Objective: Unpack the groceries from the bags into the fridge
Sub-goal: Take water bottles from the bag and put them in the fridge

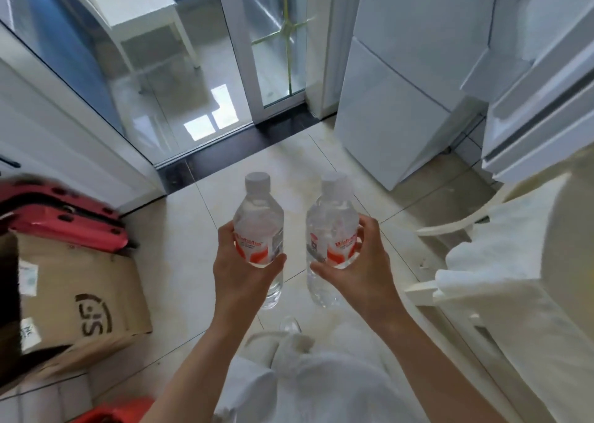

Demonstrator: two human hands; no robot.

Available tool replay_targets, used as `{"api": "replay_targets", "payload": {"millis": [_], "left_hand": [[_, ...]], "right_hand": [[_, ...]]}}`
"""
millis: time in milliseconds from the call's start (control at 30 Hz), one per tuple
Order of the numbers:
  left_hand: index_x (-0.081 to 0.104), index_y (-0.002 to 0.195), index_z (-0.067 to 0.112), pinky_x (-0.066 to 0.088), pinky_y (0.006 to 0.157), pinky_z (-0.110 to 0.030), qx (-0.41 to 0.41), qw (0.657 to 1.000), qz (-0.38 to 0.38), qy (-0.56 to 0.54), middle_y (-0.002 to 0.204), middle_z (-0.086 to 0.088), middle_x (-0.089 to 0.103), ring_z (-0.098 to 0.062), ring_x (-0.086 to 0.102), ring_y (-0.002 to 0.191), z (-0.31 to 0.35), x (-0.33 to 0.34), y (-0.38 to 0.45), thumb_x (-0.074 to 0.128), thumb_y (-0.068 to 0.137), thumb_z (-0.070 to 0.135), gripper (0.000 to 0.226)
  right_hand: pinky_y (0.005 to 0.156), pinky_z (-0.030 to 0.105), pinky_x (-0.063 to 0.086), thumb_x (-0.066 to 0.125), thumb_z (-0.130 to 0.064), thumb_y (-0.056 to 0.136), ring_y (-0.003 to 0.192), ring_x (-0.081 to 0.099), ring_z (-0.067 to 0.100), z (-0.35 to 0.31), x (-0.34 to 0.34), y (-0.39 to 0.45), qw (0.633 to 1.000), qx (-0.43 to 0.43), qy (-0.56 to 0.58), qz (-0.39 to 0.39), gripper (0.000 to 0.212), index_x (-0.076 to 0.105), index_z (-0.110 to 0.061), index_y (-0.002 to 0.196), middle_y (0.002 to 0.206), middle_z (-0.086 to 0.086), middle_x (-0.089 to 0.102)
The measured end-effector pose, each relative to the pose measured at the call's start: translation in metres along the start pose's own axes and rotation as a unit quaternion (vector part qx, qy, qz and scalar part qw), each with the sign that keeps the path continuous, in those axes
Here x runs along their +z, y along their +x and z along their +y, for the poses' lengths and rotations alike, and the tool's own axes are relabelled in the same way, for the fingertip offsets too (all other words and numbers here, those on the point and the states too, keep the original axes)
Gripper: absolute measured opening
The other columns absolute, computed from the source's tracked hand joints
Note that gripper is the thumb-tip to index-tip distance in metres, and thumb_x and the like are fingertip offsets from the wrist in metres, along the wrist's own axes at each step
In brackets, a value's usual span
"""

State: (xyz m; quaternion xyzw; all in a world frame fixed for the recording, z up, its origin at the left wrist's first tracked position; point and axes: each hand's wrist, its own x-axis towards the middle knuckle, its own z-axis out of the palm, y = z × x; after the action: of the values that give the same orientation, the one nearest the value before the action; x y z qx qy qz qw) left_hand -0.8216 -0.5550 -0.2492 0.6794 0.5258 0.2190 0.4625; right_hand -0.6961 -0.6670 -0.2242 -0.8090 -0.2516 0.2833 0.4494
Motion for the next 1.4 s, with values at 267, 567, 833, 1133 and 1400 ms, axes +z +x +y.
{"api": "replay_targets", "payload": {"millis": [267, 567, 833, 1133, 1400], "left_hand": [[0.042, 0.124, 0.027, 0.049, 0.089, -0.022, 0.012, 1.0, -0.018, -0.011, 0.114, 0.01, 0.055, -0.013, 0.058, 0.103, 0.012, -0.006, 0.082, 0.091, 0.059, 0.014, 0.083], [0.041, 0.116, 0.036, 0.042, 0.067, 0.001, 0.049, 0.998, -0.035, -0.032, 0.1, 0.028, 0.053, 0.013, 0.056, 0.089, 0.067, 0.028, 0.212, 0.091, 0.058, 0.015, 0.08], [0.044, 0.123, 0.03, 0.048, 0.086, -0.019, 0.091, 0.993, -0.067, -0.043, 0.111, 0.012, 0.059, -0.008, 0.06, 0.1, 0.135, 0.076, 0.324, 0.091, 0.057, 0.012, 0.083], [0.045, 0.113, 0.035, 0.047, 0.069, -0.002, 0.145, 0.978, -0.145, -0.034, 0.1, 0.024, 0.058, 0.011, 0.059, 0.093, 0.196, 0.128, 0.432, 0.092, 0.056, 0.015, 0.077], [0.046, 0.113, 0.034, 0.05, 0.076, -0.013, 0.199, 0.952, -0.233, -0.021, 0.1, 0.02, 0.061, 0.005, 0.061, 0.092, 0.257, 0.166, 0.536, 0.092, 0.056, 0.015, 0.075]], "right_hand": [[0.098, 0.033, 0.05, 0.088, -0.024, 0.063, 0.111, 0.057, 0.014, -0.041, 0.026, 0.068, 1.0, 0.005, 0.001, 0.014, 0.085, 0.034, -0.024, 0.128, 0.126, -0.005, 0.053], [0.079, 0.009, 0.047, 0.088, -0.022, 0.063, 0.104, 0.058, 0.011, -0.076, 0.007, 0.193, 0.998, 0.001, 0.021, 0.064, 0.08, 0.035, -0.027, 0.123, 0.118, -0.007, 0.053], [0.081, 0.013, 0.051, 0.089, -0.023, 0.061, 0.098, 0.061, 0.008, -0.112, -0.021, 0.314, 0.993, -0.027, 0.021, 0.117, 0.079, 0.036, -0.028, 0.119, 0.113, -0.01, 0.056], [0.071, 0.001, 0.045, 0.091, -0.021, 0.057, 0.09, 0.058, -0.01, -0.134, -0.044, 0.406, 0.98, -0.012, 0.04, 0.195, 0.081, 0.037, -0.031, 0.116, 0.102, -0.026, 0.053], [0.071, 0.001, 0.045, 0.091, -0.022, 0.057, 0.092, 0.059, -0.009, -0.162, -0.061, 0.492, 0.948, 0.025, 0.062, 0.31, 0.08, 0.04, -0.029, 0.119, 0.105, -0.021, 0.058]]}}
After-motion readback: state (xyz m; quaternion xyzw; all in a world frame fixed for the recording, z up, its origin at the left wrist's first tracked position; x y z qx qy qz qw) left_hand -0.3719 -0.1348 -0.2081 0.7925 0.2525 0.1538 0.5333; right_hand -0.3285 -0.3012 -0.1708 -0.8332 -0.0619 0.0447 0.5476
